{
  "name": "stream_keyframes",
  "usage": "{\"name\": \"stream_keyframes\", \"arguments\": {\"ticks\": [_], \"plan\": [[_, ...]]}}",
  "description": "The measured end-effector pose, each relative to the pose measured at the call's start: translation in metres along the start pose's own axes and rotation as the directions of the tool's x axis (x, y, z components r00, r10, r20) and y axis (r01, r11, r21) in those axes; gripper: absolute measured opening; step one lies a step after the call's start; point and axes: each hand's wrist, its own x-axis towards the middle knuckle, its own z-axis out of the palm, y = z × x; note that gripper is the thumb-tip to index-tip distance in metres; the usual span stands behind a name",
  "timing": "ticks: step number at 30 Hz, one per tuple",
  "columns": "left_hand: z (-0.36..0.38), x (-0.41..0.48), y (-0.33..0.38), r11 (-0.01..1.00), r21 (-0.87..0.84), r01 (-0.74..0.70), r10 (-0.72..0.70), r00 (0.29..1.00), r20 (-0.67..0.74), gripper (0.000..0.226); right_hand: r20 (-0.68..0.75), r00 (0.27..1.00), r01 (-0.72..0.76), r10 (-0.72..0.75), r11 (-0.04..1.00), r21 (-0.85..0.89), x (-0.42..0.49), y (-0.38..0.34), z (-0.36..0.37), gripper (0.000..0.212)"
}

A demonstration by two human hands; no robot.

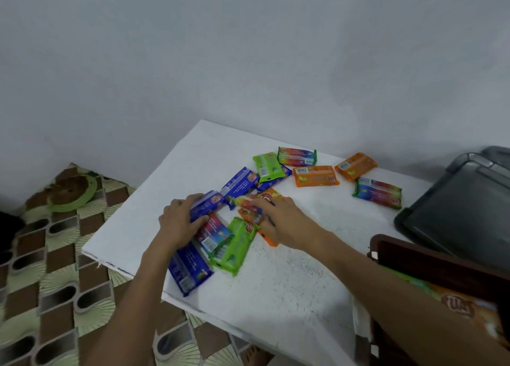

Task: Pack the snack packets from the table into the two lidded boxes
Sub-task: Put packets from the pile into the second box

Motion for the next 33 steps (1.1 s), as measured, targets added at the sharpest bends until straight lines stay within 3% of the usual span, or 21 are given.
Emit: {"name": "stream_keyframes", "arguments": {"ticks": [3,6,10,14,16,20,24,30,33], "plan": [[-0.003,-0.005,0.009,0.998,-0.061,-0.023,0.020,0.999,-0.047,0.060,-0.149,0.985,-0.054,0.090,0.971,0.233,-0.005,-0.001,-0.020,0.043],[-0.003,-0.019,0.029,0.932,-0.348,-0.099,0.066,0.992,-0.104,0.055,-0.239,0.965,-0.008,0.106,0.926,0.379,-0.024,0.007,-0.040,0.038],[-0.005,-0.046,0.076,0.579,-0.815,-0.006,0.029,0.999,0.014,0.054,-0.277,0.946,0.001,0.172,0.849,0.529,-0.066,0.023,-0.063,0.039],[0.004,-0.069,0.122,0.335,-0.942,0.022,0.183,0.979,0.088,0.058,-0.380,0.894,0.046,0.238,0.794,0.606,-0.127,0.040,-0.083,0.036],[0.010,-0.080,0.147,0.259,-0.966,0.005,0.280,0.957,0.079,0.069,-0.416,0.864,0.084,0.286,0.731,0.677,-0.160,0.049,-0.091,0.031],[0.023,-0.100,0.194,0.297,-0.942,-0.155,0.413,0.910,-0.020,0.089,-0.445,0.826,0.099,0.345,0.690,0.717,-0.226,0.070,-0.101,0.026],[0.037,-0.119,0.235,0.288,-0.923,-0.256,0.461,0.882,-0.101,0.086,-0.358,0.848,0.043,0.390,0.625,0.780,-0.279,0.094,-0.100,0.023],[0.062,-0.138,0.266,0.324,-0.913,-0.249,0.447,0.891,-0.084,0.078,-0.206,0.884,-0.094,0.420,0.591,0.801,-0.294,0.118,-0.078,0.017],[0.073,-0.145,0.269,0.358,-0.913,-0.195,0.411,0.911,-0.033,0.074,-0.142,0.857,-0.190,0.496,0.558,0.808,-0.280,0.120,-0.064,0.014]]}}
